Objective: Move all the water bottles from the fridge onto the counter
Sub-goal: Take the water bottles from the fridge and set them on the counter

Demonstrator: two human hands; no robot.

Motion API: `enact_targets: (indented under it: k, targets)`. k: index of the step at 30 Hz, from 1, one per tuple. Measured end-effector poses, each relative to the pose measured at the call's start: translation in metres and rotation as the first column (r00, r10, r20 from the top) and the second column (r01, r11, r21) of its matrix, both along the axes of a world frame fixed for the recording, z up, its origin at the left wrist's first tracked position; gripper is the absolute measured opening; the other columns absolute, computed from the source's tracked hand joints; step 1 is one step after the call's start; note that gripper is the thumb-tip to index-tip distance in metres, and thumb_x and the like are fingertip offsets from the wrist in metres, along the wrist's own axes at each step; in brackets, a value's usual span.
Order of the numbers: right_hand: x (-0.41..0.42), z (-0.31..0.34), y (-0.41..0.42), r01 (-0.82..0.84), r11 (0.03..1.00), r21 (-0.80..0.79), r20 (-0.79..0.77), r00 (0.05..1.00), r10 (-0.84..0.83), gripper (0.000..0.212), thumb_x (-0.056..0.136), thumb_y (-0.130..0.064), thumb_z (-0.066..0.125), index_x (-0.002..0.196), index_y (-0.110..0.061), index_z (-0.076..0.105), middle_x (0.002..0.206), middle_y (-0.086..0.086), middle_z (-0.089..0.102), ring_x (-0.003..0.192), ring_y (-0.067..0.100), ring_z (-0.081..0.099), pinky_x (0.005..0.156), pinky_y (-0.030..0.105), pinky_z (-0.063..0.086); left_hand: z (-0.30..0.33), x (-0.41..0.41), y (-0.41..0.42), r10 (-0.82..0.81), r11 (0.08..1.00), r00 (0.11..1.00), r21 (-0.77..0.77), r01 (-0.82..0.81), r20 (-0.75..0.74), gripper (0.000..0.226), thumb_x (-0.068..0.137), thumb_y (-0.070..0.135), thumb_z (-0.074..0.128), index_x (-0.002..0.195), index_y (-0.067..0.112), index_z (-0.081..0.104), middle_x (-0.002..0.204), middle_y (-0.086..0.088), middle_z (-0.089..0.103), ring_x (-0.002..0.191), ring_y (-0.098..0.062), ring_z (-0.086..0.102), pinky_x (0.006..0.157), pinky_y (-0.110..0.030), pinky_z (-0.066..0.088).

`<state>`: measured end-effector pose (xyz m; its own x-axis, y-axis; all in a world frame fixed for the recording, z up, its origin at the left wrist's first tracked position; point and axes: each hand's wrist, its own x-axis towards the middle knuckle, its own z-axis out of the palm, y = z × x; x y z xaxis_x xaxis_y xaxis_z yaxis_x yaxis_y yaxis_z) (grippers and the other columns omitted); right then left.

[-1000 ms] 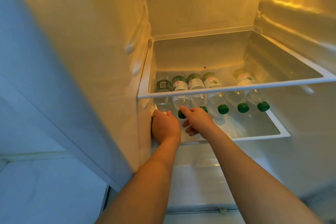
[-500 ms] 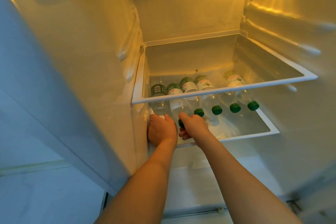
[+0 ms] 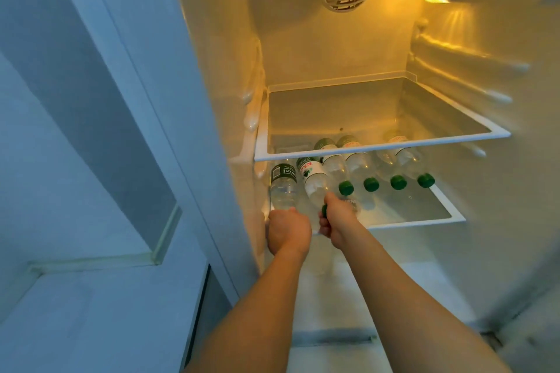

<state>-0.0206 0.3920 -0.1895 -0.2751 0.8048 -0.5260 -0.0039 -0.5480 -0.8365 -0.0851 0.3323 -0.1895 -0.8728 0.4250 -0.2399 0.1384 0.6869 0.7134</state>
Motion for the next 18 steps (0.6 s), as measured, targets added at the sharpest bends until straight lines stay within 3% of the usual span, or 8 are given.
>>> enact_targets:
  k: [3,7,10,14,18]
  targets:
    - [0.016,-0.001,-0.016,0.062,0.998,-0.019,-0.023,0.998,-0.063,0.029,0.098,-0.03,0.04,0.074,-0.015,0.041,0.06,0.003,0.039,0.045,0.013,0.027,0.034,0.017,0.023,0.002,0.01,-0.018,0.016,1.0,1.0,-0.007,-0.016,0.017,0.046,0.099,0.04,0.042,0.125,0.002,0.052,0.126,-0.017,0.059,0.114,-0.034,0.057,0.085,-0.038,0.046]
    - [0.045,-0.008,-0.044,0.11,0.992,-0.056,-0.067,0.991,-0.114,0.025,0.097,-0.028,0.042,0.076,-0.014,0.045,0.059,0.003,0.039,0.045,0.012,0.027,0.037,0.018,0.023,-0.006,0.025,-0.044,-0.028,1.0,1.0,0.0,0.028,0.006,0.051,0.1,0.047,0.039,0.126,0.007,0.053,0.122,-0.012,0.061,0.108,-0.03,0.059,0.075,-0.033,0.041]
    - [0.066,-0.012,-0.067,0.217,0.976,-0.031,-0.114,0.969,-0.219,0.024,0.096,-0.027,0.043,0.079,-0.01,0.049,0.06,0.005,0.046,0.045,0.014,0.036,0.039,0.021,0.03,-0.016,0.038,-0.065,-0.021,0.998,1.0,0.052,0.021,0.007,0.059,0.095,0.06,0.034,0.121,0.012,0.056,0.109,-0.01,0.067,0.096,-0.029,0.066,0.079,-0.034,0.053]
    - [0.088,-0.007,-0.095,0.432,0.889,0.151,-0.143,0.9,-0.412,0.015,0.094,-0.022,0.047,0.094,-0.007,0.049,0.069,0.014,0.058,0.049,0.022,0.056,0.047,0.028,0.046,-0.019,0.051,-0.092,-0.018,0.955,0.967,0.292,-0.059,0.253,0.046,0.095,0.055,0.04,0.106,0.013,0.056,0.083,-0.005,0.066,0.074,-0.024,0.068,0.073,-0.04,0.06]
    - [0.116,0.01,-0.129,0.426,0.823,0.376,-0.143,0.904,-0.403,0.01,0.086,-0.02,0.055,0.087,-0.017,0.045,0.067,0.014,0.06,0.046,0.023,0.055,0.047,0.031,0.047,-0.008,0.072,-0.128,-0.012,0.793,0.87,0.534,-0.292,0.494,0.038,0.095,0.04,0.049,0.105,0.004,0.056,0.089,-0.011,0.066,0.078,-0.024,0.071,0.077,-0.038,0.06]
